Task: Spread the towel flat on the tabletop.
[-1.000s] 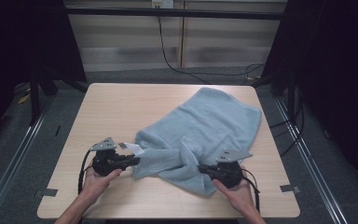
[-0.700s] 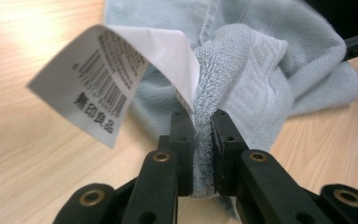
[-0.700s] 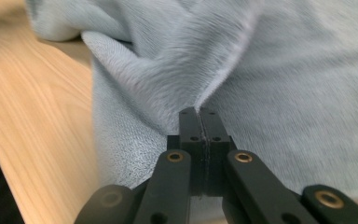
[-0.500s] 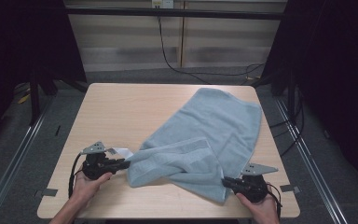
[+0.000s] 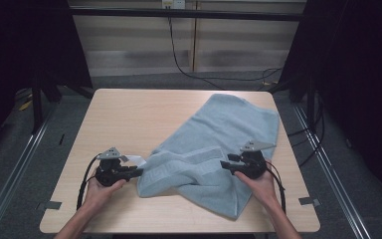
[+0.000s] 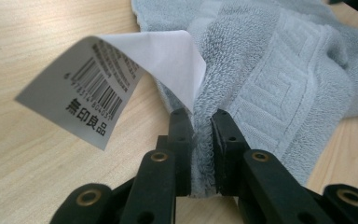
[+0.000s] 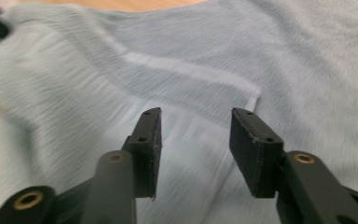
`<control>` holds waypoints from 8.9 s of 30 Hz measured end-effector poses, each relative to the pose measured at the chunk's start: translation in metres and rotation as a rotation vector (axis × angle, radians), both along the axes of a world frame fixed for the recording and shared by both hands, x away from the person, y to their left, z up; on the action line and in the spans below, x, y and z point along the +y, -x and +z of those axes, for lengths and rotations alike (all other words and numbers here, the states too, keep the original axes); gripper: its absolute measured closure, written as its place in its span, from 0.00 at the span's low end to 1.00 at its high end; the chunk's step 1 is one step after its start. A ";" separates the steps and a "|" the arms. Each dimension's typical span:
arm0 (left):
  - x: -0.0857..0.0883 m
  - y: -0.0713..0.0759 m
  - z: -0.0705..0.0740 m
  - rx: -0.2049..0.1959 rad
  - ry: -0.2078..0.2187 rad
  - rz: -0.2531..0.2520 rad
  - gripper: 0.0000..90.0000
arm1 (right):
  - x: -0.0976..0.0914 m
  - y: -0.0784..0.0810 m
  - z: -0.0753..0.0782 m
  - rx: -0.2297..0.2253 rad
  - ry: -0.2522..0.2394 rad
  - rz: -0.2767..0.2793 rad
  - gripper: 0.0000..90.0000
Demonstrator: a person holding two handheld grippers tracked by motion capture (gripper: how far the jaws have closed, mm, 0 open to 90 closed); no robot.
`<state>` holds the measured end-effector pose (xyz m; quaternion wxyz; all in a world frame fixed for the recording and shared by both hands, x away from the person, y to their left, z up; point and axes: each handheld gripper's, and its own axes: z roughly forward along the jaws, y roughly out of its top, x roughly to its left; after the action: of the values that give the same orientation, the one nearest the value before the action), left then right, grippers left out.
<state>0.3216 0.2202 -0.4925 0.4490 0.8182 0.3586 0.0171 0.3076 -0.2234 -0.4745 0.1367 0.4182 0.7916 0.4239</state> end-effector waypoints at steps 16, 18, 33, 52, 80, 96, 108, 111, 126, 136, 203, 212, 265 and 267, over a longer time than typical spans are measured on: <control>0.003 -0.002 -0.001 -0.003 0.004 0.000 0.89 | 0.025 -0.049 -0.032 0.021 0.118 -0.037 0.79; 0.003 -0.003 -0.001 -0.004 0.008 0.000 0.89 | 0.025 -0.056 -0.033 0.022 0.114 -0.068 0.86; 0.005 0.009 0.031 -0.087 0.103 -0.033 0.90 | 0.000 -0.038 0.029 -0.089 -0.076 -0.101 0.94; 0.003 0.028 0.141 -0.331 0.206 -0.070 0.90 | -0.035 0.033 0.158 -0.338 -0.205 -0.051 0.96; 0.051 0.122 0.033 -0.096 0.137 -0.165 0.76 | -0.022 0.185 0.030 -0.060 -0.245 0.144 0.75; -0.025 -0.010 0.010 -0.046 -0.041 -0.105 0.58 | -0.033 0.073 0.000 0.029 -0.118 0.005 0.72; -0.034 0.003 -0.007 -0.085 -0.184 -0.166 0.93 | -0.028 0.069 -0.026 0.104 0.029 -0.003 0.52; -0.023 0.021 -0.008 -0.063 -0.157 -0.181 0.94 | -0.023 0.072 -0.027 0.084 0.067 0.013 0.51; 0.008 0.083 0.001 -0.003 -0.064 -0.261 0.90 | -0.008 0.099 -0.009 0.037 0.003 0.102 0.96; -0.018 0.026 0.018 -0.061 -0.041 -0.182 0.70 | -0.011 0.091 -0.007 0.041 -0.015 0.088 0.70; -0.001 0.047 -0.010 -0.005 -0.086 -0.148 0.91 | 0.016 0.062 -0.025 0.052 0.132 0.105 0.92; -0.005 0.023 -0.005 -0.028 -0.066 -0.089 0.80 | 0.005 0.055 -0.009 0.016 0.036 0.052 0.71; -0.005 0.001 -0.014 -0.037 -0.065 -0.037 0.77 | 0.051 -0.015 -0.013 -0.028 0.021 0.055 0.90; -0.005 0.001 -0.014 -0.036 -0.064 -0.037 0.77 | 0.044 -0.016 -0.010 -0.026 0.005 0.048 0.91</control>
<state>0.3205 0.2156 -0.5067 0.4293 0.8382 0.3345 0.0351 0.3240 -0.1793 -0.4847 0.1378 0.3931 0.8007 0.4306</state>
